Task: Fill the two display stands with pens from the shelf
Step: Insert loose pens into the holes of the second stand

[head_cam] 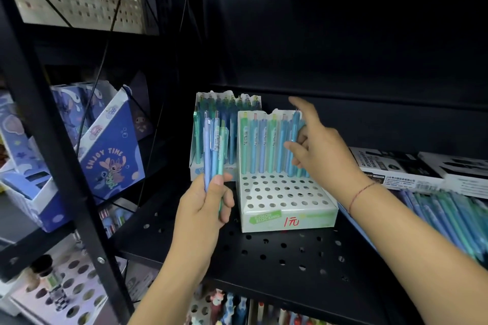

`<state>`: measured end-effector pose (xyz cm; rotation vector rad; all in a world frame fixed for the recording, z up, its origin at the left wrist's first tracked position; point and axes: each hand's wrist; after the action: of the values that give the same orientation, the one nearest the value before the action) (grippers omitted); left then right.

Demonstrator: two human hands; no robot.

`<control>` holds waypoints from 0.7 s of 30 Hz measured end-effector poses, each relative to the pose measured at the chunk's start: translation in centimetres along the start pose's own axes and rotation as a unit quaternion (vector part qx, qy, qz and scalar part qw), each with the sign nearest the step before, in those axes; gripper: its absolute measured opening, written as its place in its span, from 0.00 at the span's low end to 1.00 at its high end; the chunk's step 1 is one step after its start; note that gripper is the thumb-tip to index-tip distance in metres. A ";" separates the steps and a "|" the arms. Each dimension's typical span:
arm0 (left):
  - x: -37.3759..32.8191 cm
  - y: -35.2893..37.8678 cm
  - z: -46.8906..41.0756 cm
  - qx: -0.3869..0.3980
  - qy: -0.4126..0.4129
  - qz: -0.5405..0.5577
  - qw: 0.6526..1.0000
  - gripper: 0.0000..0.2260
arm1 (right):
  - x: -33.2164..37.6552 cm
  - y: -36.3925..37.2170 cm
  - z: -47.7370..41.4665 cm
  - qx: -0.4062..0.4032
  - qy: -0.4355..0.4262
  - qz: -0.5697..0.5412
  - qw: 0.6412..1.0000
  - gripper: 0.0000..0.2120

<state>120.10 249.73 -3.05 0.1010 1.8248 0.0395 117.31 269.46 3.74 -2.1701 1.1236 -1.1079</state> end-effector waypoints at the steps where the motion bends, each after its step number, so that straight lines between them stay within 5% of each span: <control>1: 0.0 0.0 0.0 0.002 -0.001 -0.002 1.000 0.11 | 0.0 0.0 0.0 0.003 -0.006 0.006 1.000 0.36; 9: 0.0 0.1 0.1 0.029 -0.012 -0.014 0.999 0.11 | 0.4 -0.2 0.1 -0.075 -0.013 -0.002 0.997 0.34; 21: -0.2 0.2 0.2 0.047 -0.005 -0.007 0.999 0.11 | 0.8 -0.9 0.4 -0.025 0.001 0.188 0.982 0.29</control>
<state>120.38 249.87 -2.88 0.1530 1.8168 -0.0565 118.31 269.32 4.45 -1.8829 1.4989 -0.9205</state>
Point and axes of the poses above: each hand's wrist, its own z-axis away from the middle knuckle, its own y-axis out of the palm, x = y × z, and after that the axes turned 5 degrees about -y, right-handed
